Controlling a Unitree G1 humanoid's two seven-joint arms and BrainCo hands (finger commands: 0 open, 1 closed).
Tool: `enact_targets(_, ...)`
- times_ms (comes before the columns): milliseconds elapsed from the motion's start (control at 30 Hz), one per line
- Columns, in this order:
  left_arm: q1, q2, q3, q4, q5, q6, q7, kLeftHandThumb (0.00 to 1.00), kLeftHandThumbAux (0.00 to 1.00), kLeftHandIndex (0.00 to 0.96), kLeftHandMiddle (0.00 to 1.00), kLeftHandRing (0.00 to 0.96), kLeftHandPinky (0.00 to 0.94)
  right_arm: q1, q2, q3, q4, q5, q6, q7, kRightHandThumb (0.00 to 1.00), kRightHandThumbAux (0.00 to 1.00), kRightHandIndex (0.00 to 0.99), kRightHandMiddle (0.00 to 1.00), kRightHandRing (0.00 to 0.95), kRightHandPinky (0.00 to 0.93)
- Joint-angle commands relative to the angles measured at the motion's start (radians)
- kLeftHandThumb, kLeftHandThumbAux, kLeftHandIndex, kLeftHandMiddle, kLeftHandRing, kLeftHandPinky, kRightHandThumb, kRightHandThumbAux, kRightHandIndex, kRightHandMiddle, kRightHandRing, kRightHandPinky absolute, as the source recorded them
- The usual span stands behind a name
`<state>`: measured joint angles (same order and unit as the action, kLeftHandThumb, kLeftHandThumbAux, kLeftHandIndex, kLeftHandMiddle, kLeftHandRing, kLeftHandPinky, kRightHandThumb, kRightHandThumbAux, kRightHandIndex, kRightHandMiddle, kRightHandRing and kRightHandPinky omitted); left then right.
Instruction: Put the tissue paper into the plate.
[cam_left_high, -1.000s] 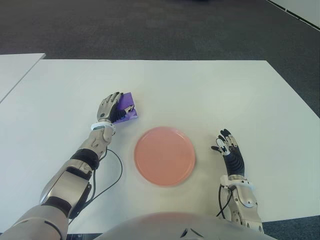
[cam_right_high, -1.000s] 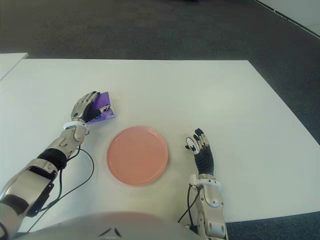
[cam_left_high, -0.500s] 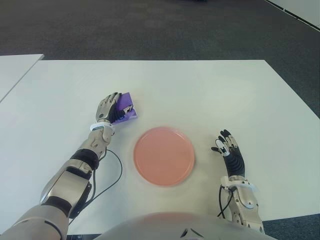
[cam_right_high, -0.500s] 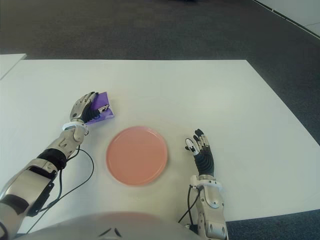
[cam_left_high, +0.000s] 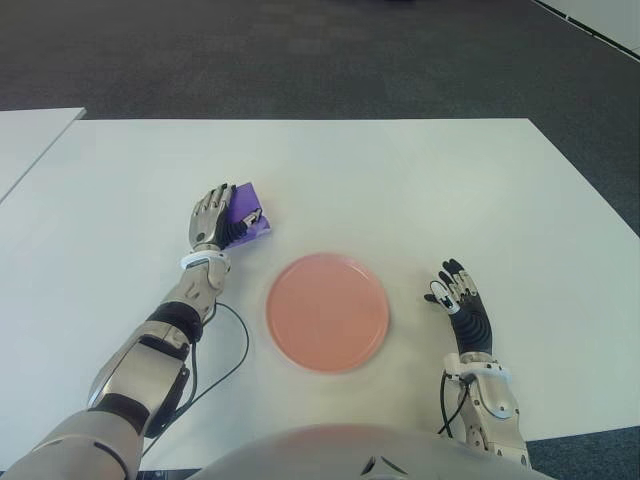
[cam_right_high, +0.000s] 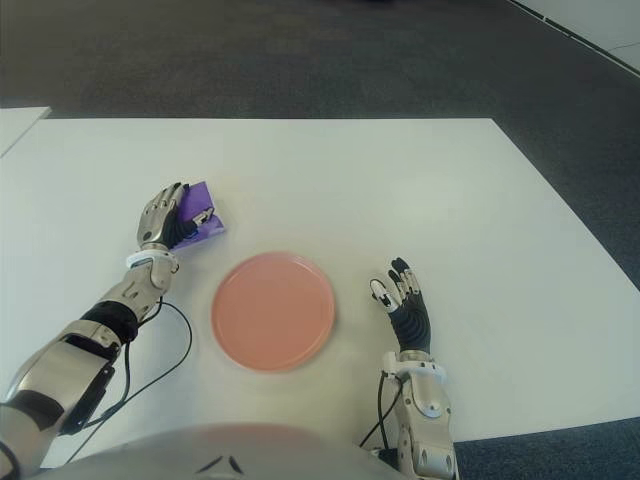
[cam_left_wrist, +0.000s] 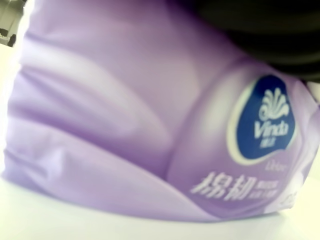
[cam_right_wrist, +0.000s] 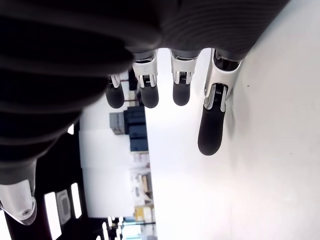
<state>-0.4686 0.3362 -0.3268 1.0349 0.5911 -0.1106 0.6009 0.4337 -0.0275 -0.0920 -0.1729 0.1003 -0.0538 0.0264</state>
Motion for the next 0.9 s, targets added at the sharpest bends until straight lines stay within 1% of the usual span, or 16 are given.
enact_targets(33,0.143,-0.025,-0.023,0.102,0.003,0.107,-0.04,0.177,0.291,0.001,0.0,0.0,0.031,0.037,-0.006,-0.005,0.047,-0.013,0.027,0.001,0.2,0.54,0.0,0.078,0.022,0.0)
enact_targets(167,0.145,-0.027,-0.03,0.096,0.009,0.129,-0.033,0.2,0.29,0.0,0.0,0.0,0.029,0.033,-0.012,-0.008,0.048,-0.015,0.025,0.002,0.195,0.537,0.0,0.073,0.017,0.0)
enact_targets(333,0.151,-0.032,-0.041,0.1,0.023,0.164,-0.024,0.275,0.255,0.0,0.0,0.0,0.027,0.021,-0.021,-0.019,0.052,-0.012,0.029,0.005,0.197,0.552,0.0,0.064,0.007,0.0)
enact_targets(533,0.149,-0.038,-0.057,0.184,0.039,0.152,0.002,0.356,0.248,0.005,0.0,0.001,0.067,0.009,-0.018,-0.04,0.046,0.019,0.022,0.017,0.216,0.572,0.0,0.068,0.015,0.0)
enact_targets(567,0.149,-0.039,-0.059,0.196,0.043,0.151,0.012,0.364,0.249,0.007,0.001,0.001,0.072,0.002,-0.02,-0.047,0.055,0.032,-0.005,0.03,0.218,0.573,0.0,0.069,0.016,0.0)
enact_targets(633,0.148,-0.043,-0.065,0.217,0.049,0.152,0.029,0.435,0.262,0.041,0.052,0.054,0.137,-0.007,-0.03,-0.056,0.07,0.049,-0.049,0.057,0.218,0.572,0.0,0.071,0.019,0.0)
enact_targets(667,0.149,-0.044,-0.068,0.225,0.051,0.153,0.037,0.515,0.283,0.084,0.098,0.114,0.204,-0.01,-0.035,-0.06,0.075,0.054,-0.065,0.068,0.212,0.571,0.0,0.069,0.018,0.0)
enact_targets(700,0.149,-0.047,-0.072,0.233,0.054,0.156,0.044,0.544,0.291,0.099,0.115,0.136,0.228,-0.011,-0.041,-0.064,0.076,0.058,-0.075,0.078,0.209,0.57,0.0,0.069,0.017,0.0)
enact_targets(733,0.148,-0.049,-0.075,0.239,0.056,0.158,0.049,0.606,0.306,0.134,0.154,0.194,0.282,-0.011,-0.044,-0.067,0.078,0.06,-0.082,0.085,0.202,0.569,0.0,0.067,0.016,0.0)
enact_targets(767,0.149,-0.052,-0.082,0.252,0.063,0.161,0.055,0.629,0.311,0.146,0.167,0.215,0.301,-0.009,-0.05,-0.073,0.074,0.064,-0.088,0.093,0.199,0.569,0.0,0.066,0.016,0.0)
enact_targets(800,0.15,-0.055,-0.087,0.261,0.067,0.164,0.06,0.708,0.328,0.177,0.205,0.292,0.375,-0.007,-0.055,-0.077,0.071,0.066,-0.094,0.1,0.189,0.57,0.0,0.064,0.015,0.0)
enact_targets(833,0.151,-0.058,-0.092,0.272,0.072,0.167,0.062,0.736,0.334,0.189,0.219,0.32,0.402,-0.004,-0.059,-0.082,0.069,0.069,-0.102,0.106,0.186,0.571,0.0,0.063,0.015,0.0)
enact_targets(867,0.151,-0.061,-0.094,0.279,0.074,0.168,0.063,0.8,0.357,0.216,0.262,0.374,0.45,-0.002,-0.062,-0.085,0.069,0.071,-0.109,0.111,0.176,0.573,0.0,0.062,0.016,0.0)
enact_targets(900,0.151,-0.065,-0.097,0.289,0.078,0.174,0.058,0.841,0.371,0.233,0.289,0.409,0.481,0.0,-0.062,-0.093,0.068,0.074,-0.126,0.113,0.17,0.575,0.0,0.061,0.016,0.0)
